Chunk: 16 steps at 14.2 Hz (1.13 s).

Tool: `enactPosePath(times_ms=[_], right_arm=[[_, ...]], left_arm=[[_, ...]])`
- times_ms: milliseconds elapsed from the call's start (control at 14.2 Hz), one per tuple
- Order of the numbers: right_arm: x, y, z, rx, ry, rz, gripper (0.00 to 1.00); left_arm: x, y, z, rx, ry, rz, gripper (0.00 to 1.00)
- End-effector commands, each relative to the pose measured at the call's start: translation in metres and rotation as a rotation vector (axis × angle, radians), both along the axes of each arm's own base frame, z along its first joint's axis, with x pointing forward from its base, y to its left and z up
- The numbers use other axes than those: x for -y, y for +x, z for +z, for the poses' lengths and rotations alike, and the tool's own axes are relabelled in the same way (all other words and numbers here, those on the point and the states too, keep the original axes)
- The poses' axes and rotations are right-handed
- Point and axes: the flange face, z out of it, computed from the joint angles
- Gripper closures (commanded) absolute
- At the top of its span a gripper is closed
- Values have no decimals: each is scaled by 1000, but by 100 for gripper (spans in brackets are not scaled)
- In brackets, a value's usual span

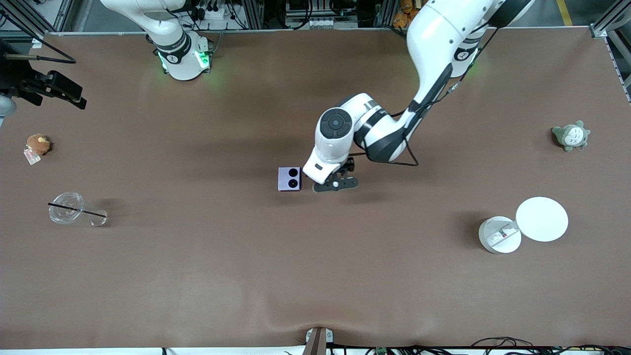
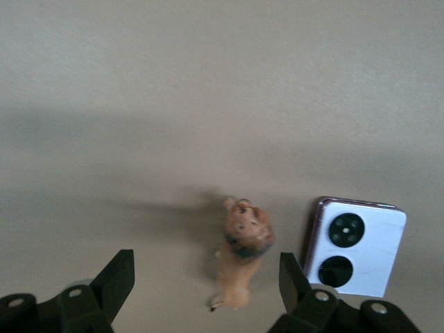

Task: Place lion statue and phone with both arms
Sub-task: 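Grasp the lion with the left gripper while the right gripper reaches the phone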

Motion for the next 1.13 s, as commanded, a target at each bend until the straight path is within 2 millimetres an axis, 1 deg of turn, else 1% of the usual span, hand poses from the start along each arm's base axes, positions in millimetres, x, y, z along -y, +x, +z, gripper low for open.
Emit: enactPosePath(times_ms=[0, 70, 141, 211, 282, 352, 493, 563, 634, 704, 775, 845, 915, 986, 1056], right_arm=[[4, 3, -11, -36, -20, 4, 0], [4, 5, -16, -50, -20, 4, 0], [4, 10, -24, -68, -20, 4, 0], [-1, 10, -25, -70, -21, 15, 0], [-5, 10, -26, -71, -21, 21, 0], [-13, 10, -25, -70, -22, 38, 0], [-33, 10, -25, -65, -22, 68, 0], [-46, 9, -24, -61, -23, 90, 0], [-62, 9, -28, -68, -25, 116, 0], [-72, 10, -33, -80, -27, 134, 0], [-80, 14, -43, -97, -28, 149, 0], [-92, 17, -52, -112, -15, 165, 0], [-104, 20, -59, -124, 10, 179, 0], [-111, 25, -69, -137, 36, 184, 0], [-118, 30, -72, -132, 72, 187, 0]], left_arm=[[14, -1, -12, 36, -22, 9, 22], [13, 0, -18, 34, -21, 11, 28], [13, 0, -22, 34, -20, 10, 31], [13, 0, -24, 35, -20, 9, 33], [13, 1, -27, 50, -20, -2, 32], [13, 0, -33, 57, -16, -12, 32], [14, 2, -38, 63, -30, -11, 33], [13, 2, -40, 64, -31, -10, 38], [13, 2, -40, 64, -31, -10, 48], [13, 3, -39, 65, -32, -8, 61], [11, 5, -38, 69, -31, -9, 77], [10, 6, -36, 73, -30, -13, 91], [7, 10, -33, 84, -24, -19, 100], [1, 16, -27, 96, -13, -23, 100], [-6, 20, -20, 98, 2, -20, 100]])
